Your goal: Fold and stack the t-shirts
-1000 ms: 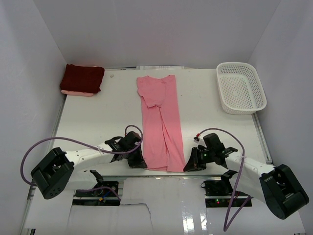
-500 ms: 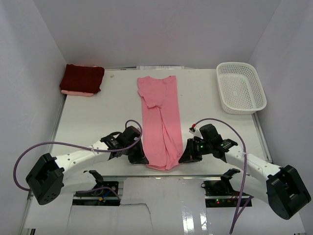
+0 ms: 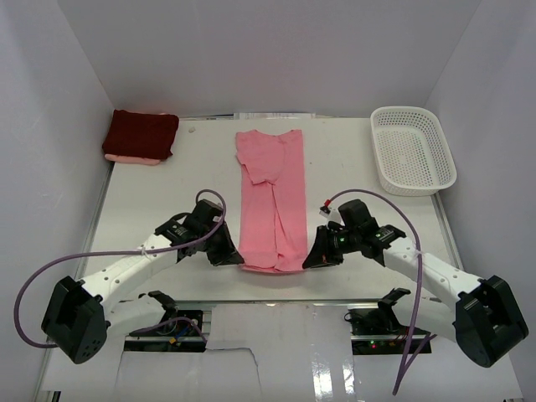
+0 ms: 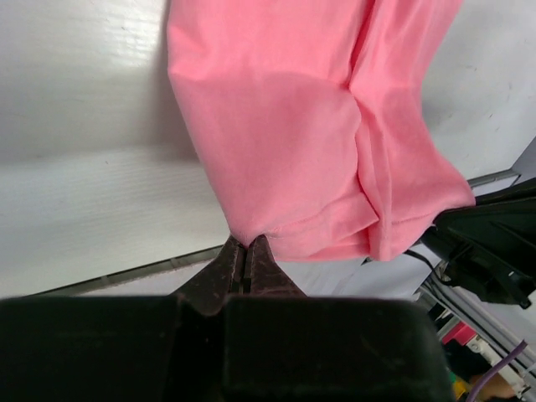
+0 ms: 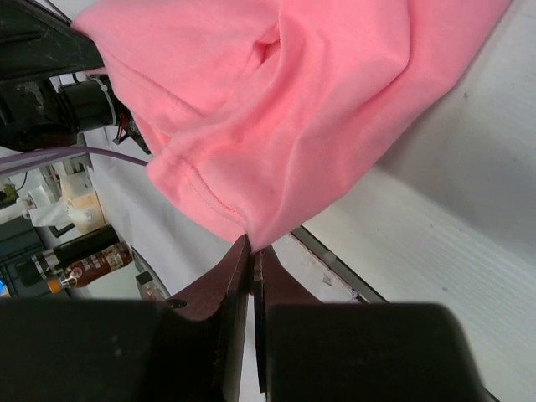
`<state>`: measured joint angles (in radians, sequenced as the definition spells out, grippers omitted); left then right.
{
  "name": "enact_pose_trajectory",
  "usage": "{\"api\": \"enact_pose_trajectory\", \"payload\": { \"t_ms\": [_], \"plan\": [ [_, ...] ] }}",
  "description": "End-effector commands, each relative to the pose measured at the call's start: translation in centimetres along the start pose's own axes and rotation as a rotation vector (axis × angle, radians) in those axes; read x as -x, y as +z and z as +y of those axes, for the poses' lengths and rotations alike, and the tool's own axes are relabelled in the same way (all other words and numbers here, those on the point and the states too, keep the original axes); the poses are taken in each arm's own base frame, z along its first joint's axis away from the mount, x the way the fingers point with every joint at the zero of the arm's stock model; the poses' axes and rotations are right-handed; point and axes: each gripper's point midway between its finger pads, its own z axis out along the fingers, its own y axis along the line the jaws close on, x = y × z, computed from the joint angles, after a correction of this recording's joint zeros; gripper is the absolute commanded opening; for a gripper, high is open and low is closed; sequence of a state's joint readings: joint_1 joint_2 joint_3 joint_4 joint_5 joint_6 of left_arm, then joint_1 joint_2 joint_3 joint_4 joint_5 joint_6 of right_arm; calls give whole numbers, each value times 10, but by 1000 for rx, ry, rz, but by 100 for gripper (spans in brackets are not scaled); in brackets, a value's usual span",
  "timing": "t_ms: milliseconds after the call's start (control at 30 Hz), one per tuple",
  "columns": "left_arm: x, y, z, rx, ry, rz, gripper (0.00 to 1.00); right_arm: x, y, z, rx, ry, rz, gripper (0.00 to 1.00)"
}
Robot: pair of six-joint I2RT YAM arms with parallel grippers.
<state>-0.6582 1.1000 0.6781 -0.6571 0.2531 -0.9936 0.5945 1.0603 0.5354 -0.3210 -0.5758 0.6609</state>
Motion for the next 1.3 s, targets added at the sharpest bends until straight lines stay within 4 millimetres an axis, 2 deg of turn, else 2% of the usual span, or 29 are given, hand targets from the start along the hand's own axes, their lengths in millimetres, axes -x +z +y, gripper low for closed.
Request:
{"api": "enact_pose_trajectory", "payload": {
  "t_ms": [0, 167, 367, 600, 733, 933, 1100, 1267],
  "plan": [
    [11, -11, -5, -35, 27, -18, 0, 16, -2, 9, 6, -44, -9, 8],
    [23, -6, -12, -35, 53, -29, 0, 40, -3, 20, 15, -87, -35, 8],
    [42, -4, -26, -46, 73, -49, 0, 61, 1, 24, 10, -102, -35, 8],
    [82, -7, -43, -53, 89, -95, 0, 89, -6, 32, 2, -140, -61, 8],
    [105, -13, -54, -69, 102, -132, 0, 113, -16, 39, 2, -162, -103, 8],
    [129, -12, -61, -74, 104, -149, 0, 135, -21, 39, -7, -170, -119, 8],
    [157, -21, -75, -96, 114, -192, 0, 155, -22, 41, -8, -186, -132, 8],
    [176, -15, -79, -88, 117, -196, 0, 170, -18, 36, -20, -189, -127, 8]
  ]
}}
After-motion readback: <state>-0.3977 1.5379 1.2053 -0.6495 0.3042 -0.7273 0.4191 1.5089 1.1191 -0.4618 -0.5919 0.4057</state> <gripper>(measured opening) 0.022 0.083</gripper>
